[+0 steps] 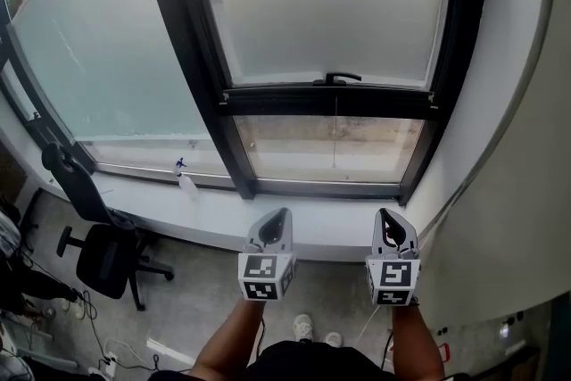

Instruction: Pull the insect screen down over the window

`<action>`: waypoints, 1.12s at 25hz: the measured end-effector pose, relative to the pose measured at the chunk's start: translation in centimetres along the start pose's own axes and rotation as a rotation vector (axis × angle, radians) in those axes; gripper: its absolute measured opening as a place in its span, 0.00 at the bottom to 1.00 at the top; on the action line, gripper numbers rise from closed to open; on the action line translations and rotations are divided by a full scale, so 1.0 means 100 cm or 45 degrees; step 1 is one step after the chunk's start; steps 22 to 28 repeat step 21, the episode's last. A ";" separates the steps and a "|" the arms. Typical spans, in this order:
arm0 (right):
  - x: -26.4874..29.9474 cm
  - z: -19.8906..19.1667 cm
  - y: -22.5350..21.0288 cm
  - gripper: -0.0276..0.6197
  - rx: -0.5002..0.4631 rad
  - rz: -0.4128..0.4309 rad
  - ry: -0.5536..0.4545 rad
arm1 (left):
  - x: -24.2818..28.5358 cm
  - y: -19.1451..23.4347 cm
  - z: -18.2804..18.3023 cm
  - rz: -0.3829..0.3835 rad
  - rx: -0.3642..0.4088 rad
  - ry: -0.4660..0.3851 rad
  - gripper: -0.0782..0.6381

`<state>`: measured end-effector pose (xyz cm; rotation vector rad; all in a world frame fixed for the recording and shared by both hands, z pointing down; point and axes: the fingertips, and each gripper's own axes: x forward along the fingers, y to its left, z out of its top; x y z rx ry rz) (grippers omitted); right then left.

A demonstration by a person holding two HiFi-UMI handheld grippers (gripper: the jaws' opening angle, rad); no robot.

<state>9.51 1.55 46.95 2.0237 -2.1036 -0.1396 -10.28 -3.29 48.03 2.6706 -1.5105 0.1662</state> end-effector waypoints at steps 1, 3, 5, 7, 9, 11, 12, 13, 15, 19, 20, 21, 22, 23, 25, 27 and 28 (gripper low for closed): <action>-0.003 0.001 0.002 0.05 0.005 0.003 -0.006 | -0.002 -0.003 0.000 0.002 0.004 0.000 0.11; -0.007 0.003 0.003 0.05 0.015 0.004 -0.017 | -0.006 -0.006 -0.001 0.006 0.012 0.003 0.11; -0.010 0.001 0.003 0.05 0.017 0.000 -0.026 | -0.009 -0.007 -0.002 0.012 0.020 0.008 0.11; -0.011 -0.001 0.005 0.05 0.017 0.000 -0.028 | -0.012 -0.006 -0.005 0.021 0.019 0.014 0.11; -0.012 -0.005 0.006 0.05 0.021 -0.003 -0.019 | -0.014 -0.006 -0.010 0.027 0.013 0.025 0.11; -0.013 -0.008 0.008 0.05 0.037 -0.004 -0.017 | -0.015 -0.006 -0.015 0.029 0.011 0.036 0.11; -0.013 -0.008 0.010 0.05 0.043 0.000 -0.021 | -0.015 -0.006 -0.016 0.032 0.012 0.041 0.11; -0.012 -0.008 0.011 0.05 0.040 0.004 -0.026 | -0.015 -0.006 -0.017 0.035 0.012 0.044 0.11; -0.012 -0.006 0.012 0.05 0.027 0.005 -0.049 | -0.015 -0.004 -0.017 0.040 0.014 0.045 0.11; -0.012 0.012 0.016 0.05 0.067 -0.003 -0.158 | -0.010 0.001 -0.011 0.043 0.019 0.020 0.11; -0.012 0.015 0.016 0.05 0.059 -0.004 -0.178 | -0.009 0.001 -0.010 0.045 0.019 0.013 0.11; -0.011 0.018 0.016 0.05 0.048 -0.005 -0.197 | -0.009 0.002 -0.008 0.046 0.019 0.006 0.11; -0.011 0.018 0.016 0.05 0.048 -0.005 -0.197 | -0.009 0.002 -0.008 0.046 0.019 0.006 0.11; -0.011 0.018 0.016 0.05 0.048 -0.005 -0.197 | -0.009 0.002 -0.008 0.046 0.019 0.006 0.11; -0.011 0.018 0.016 0.05 0.048 -0.005 -0.197 | -0.009 0.002 -0.008 0.046 0.019 0.006 0.11; -0.011 0.018 0.016 0.05 0.048 -0.005 -0.197 | -0.009 0.002 -0.008 0.046 0.019 0.006 0.11; -0.011 0.018 0.016 0.05 0.048 -0.005 -0.197 | -0.009 0.002 -0.008 0.046 0.019 0.006 0.11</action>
